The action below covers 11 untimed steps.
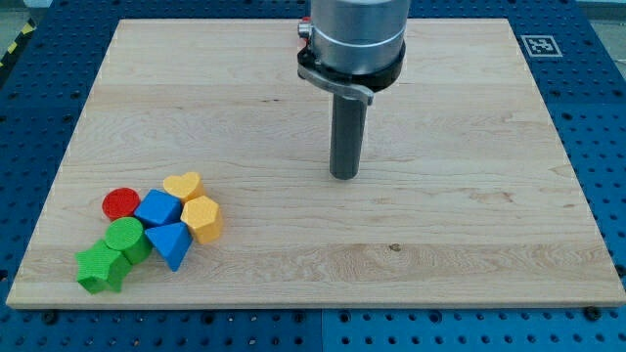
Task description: Move your arm to green star
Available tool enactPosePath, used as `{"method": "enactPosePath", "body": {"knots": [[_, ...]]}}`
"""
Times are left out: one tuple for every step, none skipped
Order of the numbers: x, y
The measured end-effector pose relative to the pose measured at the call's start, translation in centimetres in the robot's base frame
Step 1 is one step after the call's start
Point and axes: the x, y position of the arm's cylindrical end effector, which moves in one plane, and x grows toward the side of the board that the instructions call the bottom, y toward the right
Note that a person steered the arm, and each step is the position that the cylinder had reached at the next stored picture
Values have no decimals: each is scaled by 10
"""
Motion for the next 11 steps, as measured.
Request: {"method": "enactPosePath", "body": {"knots": [[-22,-10],[-46,-68],[-49,-169],[-49,-272],[-50,-329],[-50,-334],[-24,-333],[62,-333],[138,-333],[134,-332],[136,-313]]}}
